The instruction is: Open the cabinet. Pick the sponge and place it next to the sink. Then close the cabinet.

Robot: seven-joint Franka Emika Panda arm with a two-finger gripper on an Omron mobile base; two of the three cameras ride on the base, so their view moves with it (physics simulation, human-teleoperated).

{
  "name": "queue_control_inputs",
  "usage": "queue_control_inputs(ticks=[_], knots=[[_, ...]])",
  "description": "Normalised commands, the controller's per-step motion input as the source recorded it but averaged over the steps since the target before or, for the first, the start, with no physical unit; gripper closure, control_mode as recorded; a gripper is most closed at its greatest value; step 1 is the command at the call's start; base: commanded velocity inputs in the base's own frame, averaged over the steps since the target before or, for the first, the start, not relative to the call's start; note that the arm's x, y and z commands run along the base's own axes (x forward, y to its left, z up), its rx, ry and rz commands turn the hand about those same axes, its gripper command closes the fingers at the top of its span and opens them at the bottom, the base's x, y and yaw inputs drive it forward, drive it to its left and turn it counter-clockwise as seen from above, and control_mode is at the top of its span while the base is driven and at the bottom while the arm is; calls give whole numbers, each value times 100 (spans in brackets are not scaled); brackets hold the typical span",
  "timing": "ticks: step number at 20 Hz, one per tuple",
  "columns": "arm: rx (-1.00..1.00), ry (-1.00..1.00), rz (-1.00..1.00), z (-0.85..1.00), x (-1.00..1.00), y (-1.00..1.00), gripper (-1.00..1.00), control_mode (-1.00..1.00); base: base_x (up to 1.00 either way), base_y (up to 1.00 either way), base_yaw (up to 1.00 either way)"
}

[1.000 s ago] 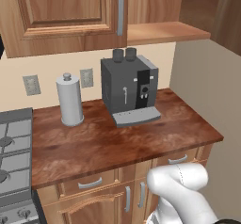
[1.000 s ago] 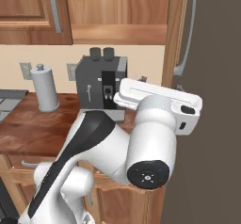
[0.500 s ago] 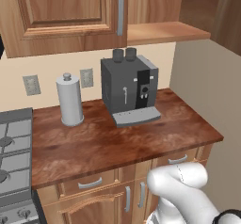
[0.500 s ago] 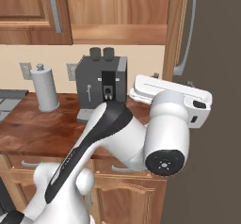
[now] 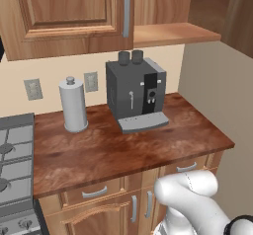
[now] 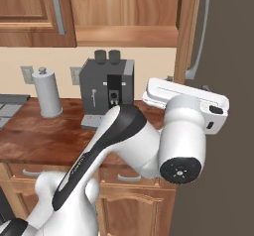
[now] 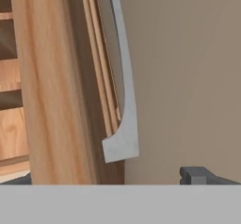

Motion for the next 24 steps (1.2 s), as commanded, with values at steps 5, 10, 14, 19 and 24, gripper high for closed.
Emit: queue_control_inputs(ticks=[5,10,14,19,24], knots=[[0,0,14,0,12,4,-100,-100,0,0,0],[0,0,25,0,18,25,-100,-100,0,0,0],[0,0,22,0,15,30,-100,-100,0,0,0],[0,0,12,0,25,36,-100,-100,0,0,0],[-4,0,1,0,37,45,-100,-100,0,0,0]])
